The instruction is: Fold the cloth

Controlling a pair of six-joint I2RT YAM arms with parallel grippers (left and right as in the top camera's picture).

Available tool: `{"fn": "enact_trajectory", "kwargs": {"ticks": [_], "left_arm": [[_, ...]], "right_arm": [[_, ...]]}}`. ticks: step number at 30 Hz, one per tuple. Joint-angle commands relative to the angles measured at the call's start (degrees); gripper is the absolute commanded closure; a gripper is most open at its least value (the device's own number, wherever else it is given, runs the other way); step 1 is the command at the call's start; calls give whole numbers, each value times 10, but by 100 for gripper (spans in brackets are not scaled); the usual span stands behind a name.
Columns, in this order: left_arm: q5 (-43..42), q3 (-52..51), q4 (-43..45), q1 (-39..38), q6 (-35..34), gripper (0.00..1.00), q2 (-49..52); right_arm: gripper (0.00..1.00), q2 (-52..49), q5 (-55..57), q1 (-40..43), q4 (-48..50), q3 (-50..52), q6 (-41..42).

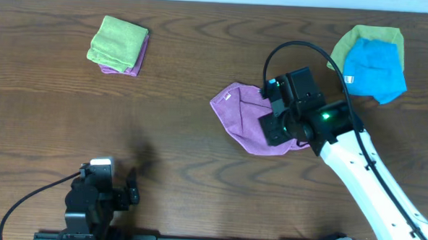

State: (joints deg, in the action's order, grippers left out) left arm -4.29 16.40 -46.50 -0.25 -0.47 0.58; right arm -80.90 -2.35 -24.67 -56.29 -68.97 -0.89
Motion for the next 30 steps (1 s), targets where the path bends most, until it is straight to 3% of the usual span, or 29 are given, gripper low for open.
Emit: {"fn": "enact_trajectory", "kwargs": {"ticks": [1,8,17,24,28,30], "left_arm": [[-87,-2,24,-3,-22,5,-3],[-108,11,80,-3,-115,5,3],[-110,102,74,-3,-120,5,123],[-146,124,76,-3,-120,5,217],[-159,124,76,-3,-120,5,255],[-163,124,76,-3,-120,5,265]], "right_arm": [[39,-4,-112,-5,0,28,-5],[42,-23,-99,-49,77,115,-6],[39,-97,-22,-95,169,125,-4],[39,-173,22,-99,184,125,13],[44,-194,24,-99,188,125,13],[53,-199,24,-99,192,125,13]]}}
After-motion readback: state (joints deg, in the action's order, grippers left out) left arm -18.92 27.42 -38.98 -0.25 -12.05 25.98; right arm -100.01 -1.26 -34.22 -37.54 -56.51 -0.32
